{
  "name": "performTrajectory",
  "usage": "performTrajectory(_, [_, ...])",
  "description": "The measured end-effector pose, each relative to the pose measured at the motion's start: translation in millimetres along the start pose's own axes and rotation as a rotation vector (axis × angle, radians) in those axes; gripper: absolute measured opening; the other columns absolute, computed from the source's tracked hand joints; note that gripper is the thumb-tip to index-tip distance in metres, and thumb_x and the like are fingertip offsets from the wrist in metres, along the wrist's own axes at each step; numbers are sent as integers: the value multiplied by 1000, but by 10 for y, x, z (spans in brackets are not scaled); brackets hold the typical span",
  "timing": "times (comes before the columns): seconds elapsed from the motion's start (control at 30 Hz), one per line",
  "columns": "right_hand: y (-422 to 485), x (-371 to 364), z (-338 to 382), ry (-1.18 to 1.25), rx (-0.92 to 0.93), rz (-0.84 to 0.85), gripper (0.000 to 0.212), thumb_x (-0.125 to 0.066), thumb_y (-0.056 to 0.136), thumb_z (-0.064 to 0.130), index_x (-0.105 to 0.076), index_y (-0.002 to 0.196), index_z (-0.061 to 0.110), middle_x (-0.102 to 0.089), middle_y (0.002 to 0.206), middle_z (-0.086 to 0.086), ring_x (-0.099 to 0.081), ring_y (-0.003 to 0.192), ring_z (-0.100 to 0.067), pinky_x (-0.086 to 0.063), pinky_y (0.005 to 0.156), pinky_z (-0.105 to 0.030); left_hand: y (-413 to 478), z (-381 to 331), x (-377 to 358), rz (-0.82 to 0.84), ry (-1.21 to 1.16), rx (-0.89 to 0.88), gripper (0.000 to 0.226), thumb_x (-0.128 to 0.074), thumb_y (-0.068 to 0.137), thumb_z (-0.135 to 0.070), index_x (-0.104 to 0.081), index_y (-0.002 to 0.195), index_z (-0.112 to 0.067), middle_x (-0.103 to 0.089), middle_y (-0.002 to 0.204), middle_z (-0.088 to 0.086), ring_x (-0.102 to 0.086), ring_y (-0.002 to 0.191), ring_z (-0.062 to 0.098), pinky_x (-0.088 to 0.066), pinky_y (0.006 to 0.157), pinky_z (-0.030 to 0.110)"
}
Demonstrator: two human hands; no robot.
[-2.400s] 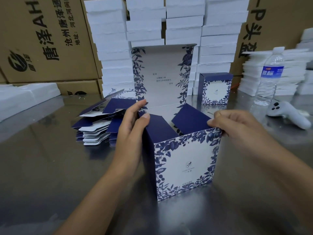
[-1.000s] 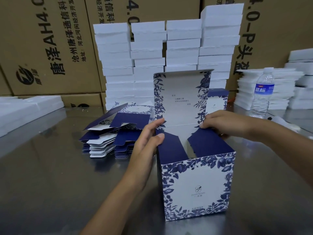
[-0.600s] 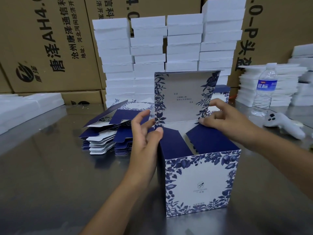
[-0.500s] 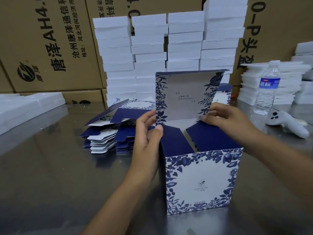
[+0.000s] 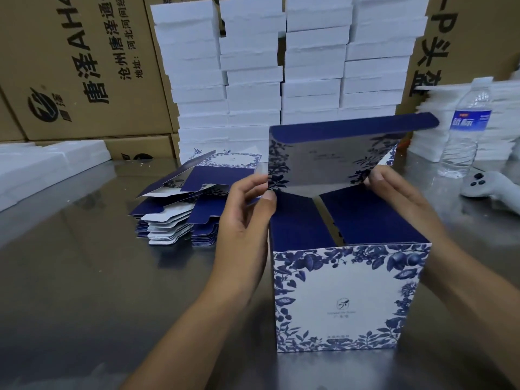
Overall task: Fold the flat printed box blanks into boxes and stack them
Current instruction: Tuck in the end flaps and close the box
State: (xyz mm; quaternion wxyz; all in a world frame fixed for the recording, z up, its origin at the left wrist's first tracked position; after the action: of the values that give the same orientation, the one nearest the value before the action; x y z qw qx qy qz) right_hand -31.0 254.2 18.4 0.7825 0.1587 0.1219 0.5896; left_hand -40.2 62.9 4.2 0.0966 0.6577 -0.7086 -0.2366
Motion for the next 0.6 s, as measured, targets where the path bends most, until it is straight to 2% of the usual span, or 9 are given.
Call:
performTrajectory(0.07, [68,49,-54,-35,-73,4,27,-35,99,3,-56,115,3,-57,107,-8,-49,47,17,-34,53,1,-2,19,-5,3,-17,26,14,-53,93,-14,-60,97,-26,-63,102,-6,-60,90,0,-47,76,13])
performTrajectory(0.13, [108,27,-98,82,-167,9,31,-30,99,-4,-46,126,-6,-47,109,-6,-52,57,14,-36,57,0,-6,38,-9,-5,-51,77,19,-53,94,-10,-61,92,-27,-65,101,-2,-63,91,16,-53,77,32])
performTrajectory(0.17, [96,0,-88,119,-186,19,29,-31,100,-1,-49,121,-1,-49,104,-1,-52,65,9,-37,59,-1,-11,43,-13,-8,-54,88,20,-52,95,-11,-61,91,-28,-66,101,-1,-63,90,19,-53,77,36])
performTrajectory(0.23, [89,-56,-75,91,-246,9,21,-35,101,11,-56,103,11,-55,92,4,-53,71,-1,-42,62,-5,-27,44,-23,3,-63,93,18,-48,97,-14,-61,91,-27,-67,100,0,-64,86,16,-54,73,31])
performTrajectory(0.3, [-2,-49,-75,176,-249,4,30,-35,101,26,-59,88,14,-60,89,-2,-56,74,-11,-46,72,-19,-37,41,-18,18,-69,99,20,-43,98,-21,-61,91,-26,-69,93,-4,-65,81,9,-52,67,21])
performTrajectory(0.37, [-57,-23,-34,280,-256,-17,47,-32,99,39,-62,75,14,-63,85,-7,-59,72,-16,-47,75,-28,-39,56,-9,37,-40,104,24,-41,98,-33,-63,90,-27,-71,93,-8,-66,85,9,-53,74,24])
performTrajectory(0.47, [-51,28,21,251,-274,-59,61,-39,96,42,-66,48,15,-65,60,-1,-59,51,-8,-50,55,-18,-54,34,-21,76,-44,91,25,-50,80,-47,-63,86,-27,-69,85,-9,-65,81,9,-53,70,20])
performTrajectory(0.53, [-60,63,78,126,-227,-87,48,-51,93,33,-65,51,14,-61,49,7,-54,40,-1,-42,41,-8,-63,11,-35,96,-85,98,14,-57,73,-40,-63,77,-28,-65,78,-7,-62,71,7,-50,59,16])
performTrajectory(0.6, [-70,87,123,4,-147,-52,30,-55,91,22,-61,63,12,-57,45,12,-49,37,4,-35,37,-6,-58,-8,-40,112,-92,98,10,-60,78,-28,-65,70,-31,-63,75,-7,-61,65,5,-47,54,15])
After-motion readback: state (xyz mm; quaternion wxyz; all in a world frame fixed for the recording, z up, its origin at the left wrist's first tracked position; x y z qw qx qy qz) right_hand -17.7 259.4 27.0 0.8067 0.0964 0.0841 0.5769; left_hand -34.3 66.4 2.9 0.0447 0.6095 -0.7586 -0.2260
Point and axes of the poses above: each hand's wrist, its own y-axis towards the middle knuckle, its own x-axis out of the back of the hand, z = x × y, the point moved 4 cm from there along y, towards the middle knuckle
